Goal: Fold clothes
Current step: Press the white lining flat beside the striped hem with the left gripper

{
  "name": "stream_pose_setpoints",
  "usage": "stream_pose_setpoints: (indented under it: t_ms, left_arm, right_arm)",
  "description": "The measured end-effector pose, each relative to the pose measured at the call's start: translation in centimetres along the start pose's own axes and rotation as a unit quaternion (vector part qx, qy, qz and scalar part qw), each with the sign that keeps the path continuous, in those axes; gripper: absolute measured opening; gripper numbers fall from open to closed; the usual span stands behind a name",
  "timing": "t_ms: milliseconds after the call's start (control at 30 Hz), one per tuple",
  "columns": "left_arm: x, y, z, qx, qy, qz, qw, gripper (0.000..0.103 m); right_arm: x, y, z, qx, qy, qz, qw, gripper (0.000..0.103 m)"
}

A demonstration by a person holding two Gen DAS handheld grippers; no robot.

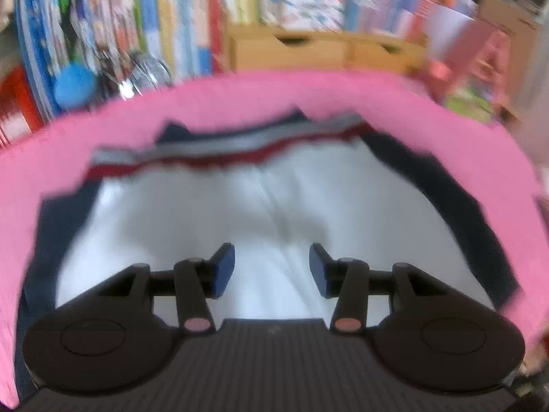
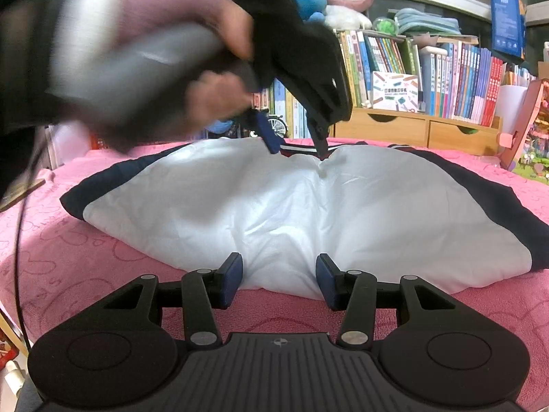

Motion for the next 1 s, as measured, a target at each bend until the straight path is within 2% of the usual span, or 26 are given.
stream_pose_setpoints:
  t_ms: [100,200,300,467,600,733,833,1000]
  left_arm:
    - [-0.9,1.2,-3.3,0.042,-0.013,-0.024,0.9987,0.046]
    - [-1.1,1.1,-5.5,0.07,-0.029,-0.016,0.997,0.046]
    - [-0.9,-0.2,-6.3,0.084,-0.023,-0.011,0.9961,0.046]
    - [-0.7,-1.9,-4.0,0.05,-0.031,0.004,0.9982,0.047]
    - [1.4,-4.8,-0.1,0.014,-0.002,0.033,0.9994,0.047]
    - [3.0,-7.9,4.3,-0.012,0.016,0.081,0.9965,0.049]
    - [3.8,-9.5,6.8,-0.022,0.033,0.1,0.9943,0.051]
    - [3.8,-9.5,7.7,-0.032,0.034,0.11,0.9929,0.053]
  right_arm:
    - [0.0,0.0,0.0,0.001,0.0,-0.001,1.0,0.048]
    - [0.0,0.0,0.0,0.001,-0.001,-0.002,1.0,0.048]
    - [-0.1,-0.1,-0.1,0.001,0.0,-0.003,1.0,0.048]
    - [-0.1,-0.1,-0.2,0.0,0.001,-0.005,1.0,0.048]
    - [-0.1,-0.1,-0.2,0.0,0.002,-0.004,1.0,0.048]
    - [-0.2,-0.1,-0.2,0.0,0.004,-0.001,1.0,0.048]
    - [-0.3,0.0,-0.2,0.0,0.005,0.002,1.0,0.048]
    - [-0.3,0.1,-0.3,-0.003,0.009,0.014,1.0,0.049]
Point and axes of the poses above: each gripper's, at about its wrist camera, not at the fingertips, and y roughly against the way its jaws point, x to its left, z to its top, the point moved 9 cm from there along -y, roughly the way its jaws point, and after that the axes turned 4 degrees about y, right-handed, at the moved point
